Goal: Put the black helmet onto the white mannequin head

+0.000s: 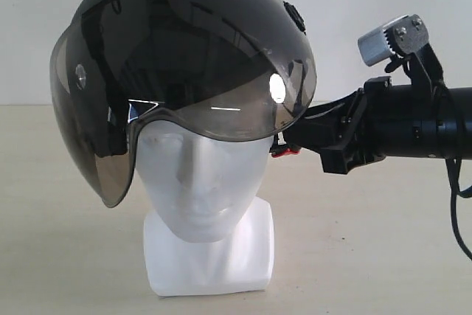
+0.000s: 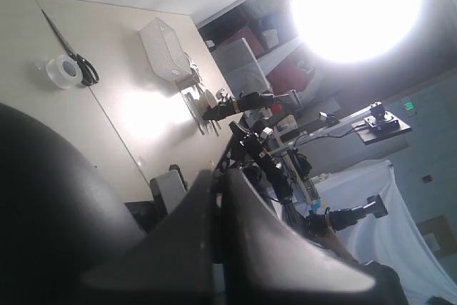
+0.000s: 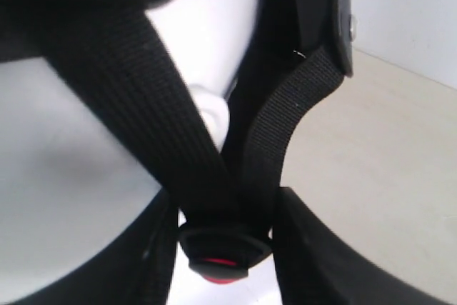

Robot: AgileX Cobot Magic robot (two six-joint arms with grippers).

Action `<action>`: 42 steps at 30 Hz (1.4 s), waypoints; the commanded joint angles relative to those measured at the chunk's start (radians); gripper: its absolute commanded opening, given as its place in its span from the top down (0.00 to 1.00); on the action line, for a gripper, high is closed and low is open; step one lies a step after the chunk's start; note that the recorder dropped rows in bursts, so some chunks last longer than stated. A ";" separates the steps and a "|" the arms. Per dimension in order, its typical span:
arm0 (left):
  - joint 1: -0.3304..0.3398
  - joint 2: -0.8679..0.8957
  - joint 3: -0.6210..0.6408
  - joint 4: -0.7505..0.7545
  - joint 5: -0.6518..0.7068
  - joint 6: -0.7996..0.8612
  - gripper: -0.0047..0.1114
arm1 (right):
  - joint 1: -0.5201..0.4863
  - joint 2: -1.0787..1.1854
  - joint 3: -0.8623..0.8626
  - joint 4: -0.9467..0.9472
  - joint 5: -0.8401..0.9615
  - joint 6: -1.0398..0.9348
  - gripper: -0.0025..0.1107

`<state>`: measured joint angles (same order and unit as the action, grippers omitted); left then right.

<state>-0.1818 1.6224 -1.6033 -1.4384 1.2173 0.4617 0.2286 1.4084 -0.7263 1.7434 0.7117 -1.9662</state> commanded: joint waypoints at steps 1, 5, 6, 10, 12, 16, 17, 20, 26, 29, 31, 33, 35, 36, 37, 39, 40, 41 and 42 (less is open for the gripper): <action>-0.004 -0.010 -0.003 -0.016 0.004 0.018 0.92 | 0.001 -0.002 -0.006 0.001 0.033 -0.157 0.63; -0.004 -0.010 -0.003 -0.016 0.004 0.018 0.92 | 0.001 -0.002 -0.006 0.001 0.028 -0.157 0.32; -0.004 -0.010 -0.003 -0.016 0.004 0.018 0.92 | 0.001 -0.002 -0.006 0.001 0.028 -0.157 0.32; -0.004 -0.010 -0.003 -0.016 0.004 0.018 0.92 | 0.001 -0.002 -0.006 0.001 0.032 -0.157 0.32; -0.004 -0.010 -0.003 -0.016 0.004 0.018 0.92 | 0.001 -0.002 -0.009 0.001 0.032 -0.157 0.32; -0.004 -0.010 -0.003 -0.016 0.004 0.018 0.92 | 0.001 -0.002 -0.048 0.001 0.034 -0.157 0.33; -0.004 -0.010 -0.003 -0.016 0.004 0.018 0.92 | 0.001 -0.002 -0.059 0.001 0.029 -0.157 0.33; -0.004 -0.010 -0.003 -0.016 0.004 0.018 0.92 | 0.001 -0.002 -0.093 0.001 0.030 -0.157 0.46; -0.004 -0.010 -0.003 -0.016 0.004 0.018 0.92 | 0.001 -0.002 -0.095 -0.012 0.055 -0.122 0.81; -0.004 -0.010 -0.003 -0.016 0.004 0.018 0.92 | 0.001 -0.002 -0.095 -0.045 0.057 -0.093 0.98; -0.004 -0.010 -0.003 -0.016 0.004 0.018 0.92 | 0.001 -0.002 -0.095 -0.071 0.055 -0.049 0.98; -0.004 -0.010 -0.003 -0.016 0.004 0.018 0.92 | 0.001 -0.002 -0.095 -0.112 0.044 0.012 0.98; -0.004 -0.010 -0.003 -0.016 0.004 0.018 0.92 | 0.001 -0.002 -0.087 -0.148 0.019 0.074 0.98; -0.004 -0.010 -0.003 -0.016 0.004 0.018 0.92 | 0.001 -0.002 -0.080 -0.174 0.010 0.106 0.98; -0.004 -0.010 -0.003 -0.016 0.004 0.018 0.92 | 0.001 -0.002 -0.074 -0.190 0.001 0.117 0.98; -0.004 -0.010 -0.003 -0.016 0.004 0.018 0.92 | 0.001 -0.002 -0.060 -0.211 -0.024 0.137 0.98; -0.004 -0.010 -0.003 -0.016 0.004 0.018 0.92 | 0.001 -0.002 -0.054 -0.213 -0.040 0.145 0.98; -0.004 -0.010 -0.003 -0.018 0.004 0.018 0.92 | 0.001 -0.002 -0.049 -0.214 -0.057 0.151 0.98; -0.004 -0.010 -0.003 -0.023 0.004 0.018 0.92 | 0.001 -0.002 -0.044 -0.216 -0.069 0.163 0.98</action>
<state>-0.1818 1.6224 -1.6033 -1.4384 1.2173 0.4718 0.2286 1.4084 -0.7938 1.5702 0.7053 -1.8364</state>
